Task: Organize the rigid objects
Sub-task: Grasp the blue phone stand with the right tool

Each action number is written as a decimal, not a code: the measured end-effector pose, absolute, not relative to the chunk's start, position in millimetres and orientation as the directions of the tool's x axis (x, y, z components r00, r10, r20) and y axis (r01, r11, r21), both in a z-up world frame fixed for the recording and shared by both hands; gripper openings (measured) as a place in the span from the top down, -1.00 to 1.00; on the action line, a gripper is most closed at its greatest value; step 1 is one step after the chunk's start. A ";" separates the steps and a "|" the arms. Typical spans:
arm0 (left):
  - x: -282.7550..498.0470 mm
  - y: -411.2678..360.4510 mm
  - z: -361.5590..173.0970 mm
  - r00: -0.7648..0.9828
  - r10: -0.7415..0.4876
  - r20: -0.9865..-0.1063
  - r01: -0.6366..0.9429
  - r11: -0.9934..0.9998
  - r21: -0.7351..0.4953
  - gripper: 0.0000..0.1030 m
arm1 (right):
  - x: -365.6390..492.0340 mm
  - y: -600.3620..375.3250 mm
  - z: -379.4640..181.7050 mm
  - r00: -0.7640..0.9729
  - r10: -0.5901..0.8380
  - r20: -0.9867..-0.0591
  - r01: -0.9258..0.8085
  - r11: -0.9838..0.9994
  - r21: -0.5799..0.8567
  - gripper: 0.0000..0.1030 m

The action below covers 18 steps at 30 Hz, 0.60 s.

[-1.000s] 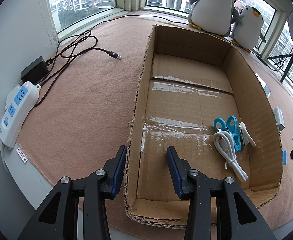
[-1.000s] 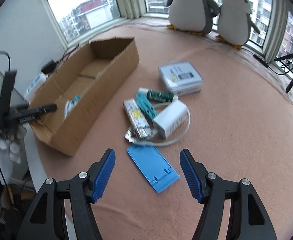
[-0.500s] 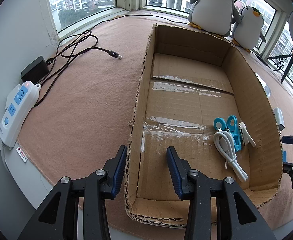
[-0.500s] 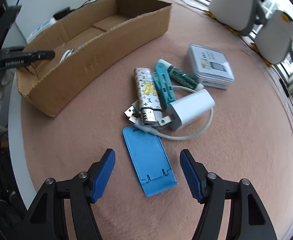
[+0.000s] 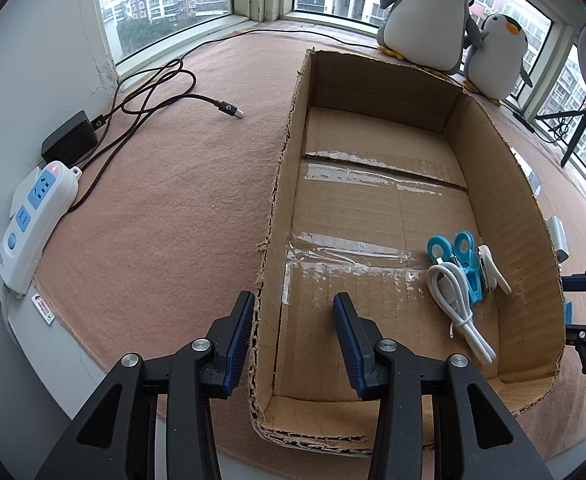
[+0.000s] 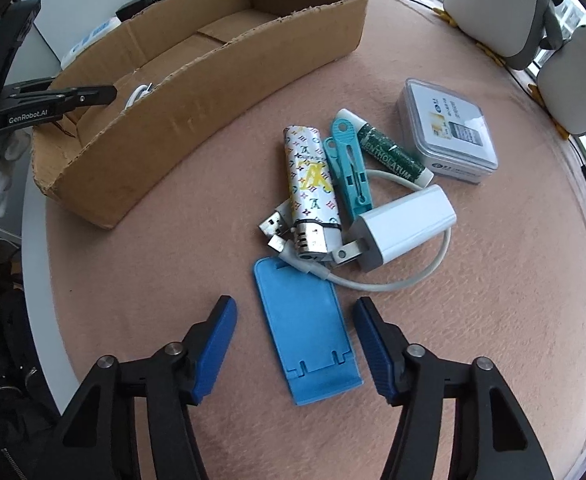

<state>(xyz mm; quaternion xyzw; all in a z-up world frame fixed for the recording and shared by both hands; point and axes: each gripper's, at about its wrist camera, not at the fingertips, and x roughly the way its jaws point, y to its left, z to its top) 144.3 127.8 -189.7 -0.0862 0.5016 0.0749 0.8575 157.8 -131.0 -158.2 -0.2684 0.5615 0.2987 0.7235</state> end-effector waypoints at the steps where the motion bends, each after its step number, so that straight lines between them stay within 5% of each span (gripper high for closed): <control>1: 144.7 127.9 -189.6 0.485 0.042 -0.873 -0.215 0.974 -0.073 0.15 | 159.8 -130.6 -158.0 0.187 0.130 -0.974 -0.733 0.678 -0.050 -0.04; 8: 144.7 128.0 -189.6 0.485 0.042 -0.873 -0.215 0.974 -0.072 0.15 | 152.2 -127.5 -156.0 0.177 0.132 -0.975 -0.719 0.694 -0.036 0.33; 18: 144.6 127.7 -189.5 0.485 0.039 -0.874 -0.214 0.974 -0.075 0.15 | 135.5 -130.9 -154.8 0.198 0.157 -0.967 -0.666 0.746 -0.015 0.36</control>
